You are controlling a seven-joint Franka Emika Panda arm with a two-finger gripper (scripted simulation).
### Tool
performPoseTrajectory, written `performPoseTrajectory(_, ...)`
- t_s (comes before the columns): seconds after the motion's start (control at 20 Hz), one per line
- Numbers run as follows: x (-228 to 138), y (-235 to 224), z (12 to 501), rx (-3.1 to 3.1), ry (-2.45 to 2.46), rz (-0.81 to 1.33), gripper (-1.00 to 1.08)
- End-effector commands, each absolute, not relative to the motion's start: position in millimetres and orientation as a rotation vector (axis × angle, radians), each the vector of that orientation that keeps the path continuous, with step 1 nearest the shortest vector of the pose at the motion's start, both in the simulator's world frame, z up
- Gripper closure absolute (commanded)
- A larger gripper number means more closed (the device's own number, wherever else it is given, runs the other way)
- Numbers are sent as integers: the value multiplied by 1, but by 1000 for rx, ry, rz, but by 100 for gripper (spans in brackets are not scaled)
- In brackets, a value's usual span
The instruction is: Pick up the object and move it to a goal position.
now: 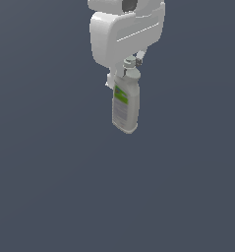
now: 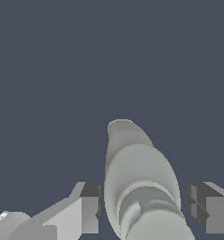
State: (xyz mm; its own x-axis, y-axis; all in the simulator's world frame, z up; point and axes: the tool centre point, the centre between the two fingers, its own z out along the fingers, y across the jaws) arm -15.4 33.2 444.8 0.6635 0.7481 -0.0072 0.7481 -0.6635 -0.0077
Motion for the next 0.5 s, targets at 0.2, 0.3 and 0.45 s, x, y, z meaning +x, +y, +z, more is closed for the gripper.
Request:
performPoseTrajectory(0.2,-16,37,475,-2865,-1288,0,108)
performPoseTrajectory(0.3,-16,38,477,-2865,-1288,0,108)
performPoseTrajectory(0.45,-15,38,478,-2865,-1288,0,108)
